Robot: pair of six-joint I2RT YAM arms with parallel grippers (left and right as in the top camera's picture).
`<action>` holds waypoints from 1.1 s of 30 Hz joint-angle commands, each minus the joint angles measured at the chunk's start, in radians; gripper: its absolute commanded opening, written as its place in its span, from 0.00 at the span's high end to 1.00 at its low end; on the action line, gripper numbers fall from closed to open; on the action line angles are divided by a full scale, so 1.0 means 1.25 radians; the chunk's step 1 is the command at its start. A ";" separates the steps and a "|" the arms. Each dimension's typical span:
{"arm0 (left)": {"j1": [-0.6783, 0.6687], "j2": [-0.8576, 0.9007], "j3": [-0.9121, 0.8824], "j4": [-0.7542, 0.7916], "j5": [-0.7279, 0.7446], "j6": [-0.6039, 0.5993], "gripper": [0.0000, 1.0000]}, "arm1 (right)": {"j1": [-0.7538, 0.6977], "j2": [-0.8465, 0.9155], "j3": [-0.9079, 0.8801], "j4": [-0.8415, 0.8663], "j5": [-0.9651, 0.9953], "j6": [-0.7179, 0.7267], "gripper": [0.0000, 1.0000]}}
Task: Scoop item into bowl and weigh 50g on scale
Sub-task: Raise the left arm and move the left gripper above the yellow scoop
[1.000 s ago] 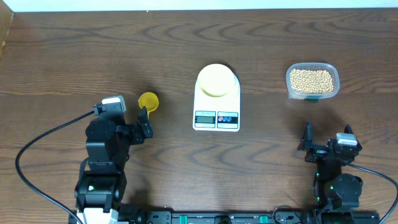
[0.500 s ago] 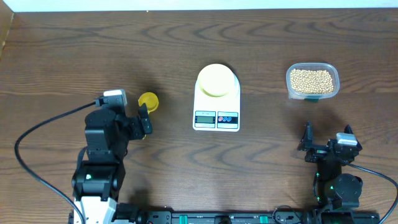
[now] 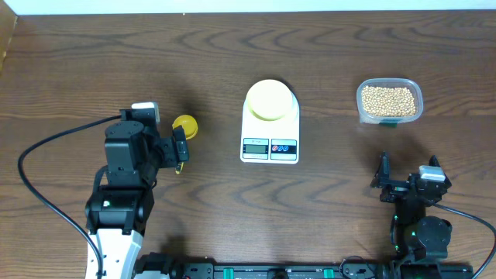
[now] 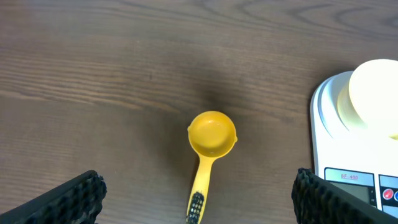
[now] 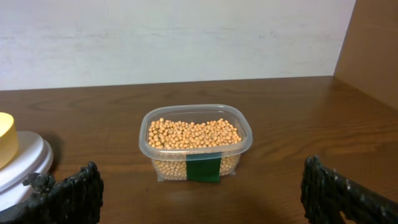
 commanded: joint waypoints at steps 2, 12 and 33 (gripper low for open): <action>0.005 0.005 0.040 -0.027 -0.007 0.030 0.02 | 0.006 -0.006 -0.001 -0.002 0.012 0.011 0.01; 0.005 0.075 0.180 -0.139 -0.007 0.063 0.03 | 0.006 -0.006 -0.001 -0.002 0.012 0.011 0.01; 0.030 0.340 0.453 -0.348 -0.005 0.064 0.02 | 0.006 -0.006 -0.001 -0.002 0.012 0.011 0.01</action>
